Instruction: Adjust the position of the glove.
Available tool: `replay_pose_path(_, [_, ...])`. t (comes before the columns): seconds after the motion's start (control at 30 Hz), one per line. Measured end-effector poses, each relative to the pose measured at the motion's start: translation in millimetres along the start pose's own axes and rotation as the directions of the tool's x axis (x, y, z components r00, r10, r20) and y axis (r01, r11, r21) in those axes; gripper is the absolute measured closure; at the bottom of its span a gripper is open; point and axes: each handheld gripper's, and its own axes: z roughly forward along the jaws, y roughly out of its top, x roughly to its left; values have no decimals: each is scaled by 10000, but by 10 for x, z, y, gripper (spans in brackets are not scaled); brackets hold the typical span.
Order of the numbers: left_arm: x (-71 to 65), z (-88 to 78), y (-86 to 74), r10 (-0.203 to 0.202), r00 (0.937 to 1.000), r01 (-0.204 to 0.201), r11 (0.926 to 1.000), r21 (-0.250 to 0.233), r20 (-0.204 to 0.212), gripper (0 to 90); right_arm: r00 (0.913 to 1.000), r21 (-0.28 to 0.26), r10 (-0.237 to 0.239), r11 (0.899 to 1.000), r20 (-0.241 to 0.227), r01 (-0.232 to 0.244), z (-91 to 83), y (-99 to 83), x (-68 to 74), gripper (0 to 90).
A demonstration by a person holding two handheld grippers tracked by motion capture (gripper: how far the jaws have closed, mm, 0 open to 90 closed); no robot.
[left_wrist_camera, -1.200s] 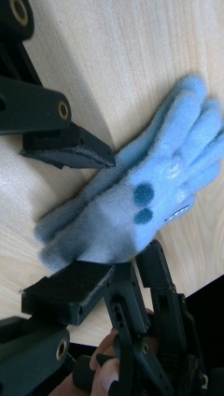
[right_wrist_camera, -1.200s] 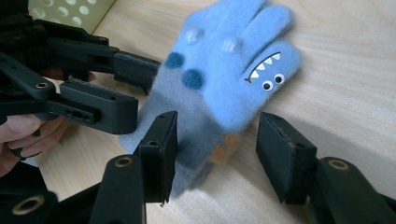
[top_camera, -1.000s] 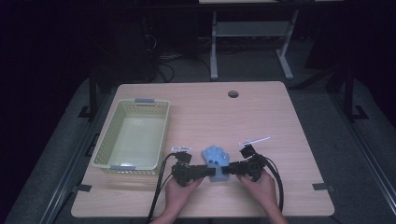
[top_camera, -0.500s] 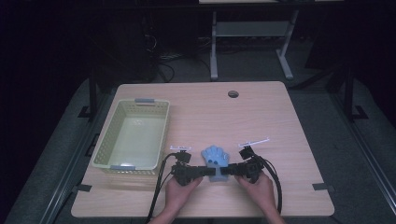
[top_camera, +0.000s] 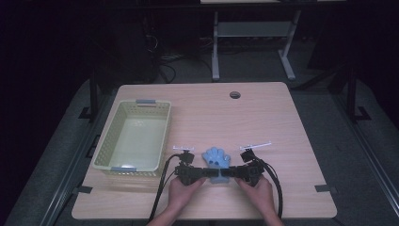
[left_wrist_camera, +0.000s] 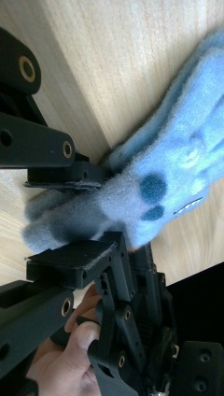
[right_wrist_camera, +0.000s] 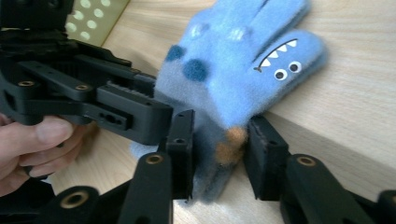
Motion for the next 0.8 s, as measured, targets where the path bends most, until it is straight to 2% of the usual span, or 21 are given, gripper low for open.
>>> replay_pose_path(0.23, [74,12,25,-215,9990,212,9997,84,387,700,9995,37,164,9999,-275,-163,-3,12,-17,726])
replay_pose_path(0.47, [83,11,42,-191,9975,190,9998,22,677,733,9996,-57,-63,10000,-285,62,-37,26,10,761])
replay_pose_path(0.8, [-19,-40,114,290,9963,-293,9996,25,813,745,9992,-343,-186,9993,-357,174,-139,49,76,768])
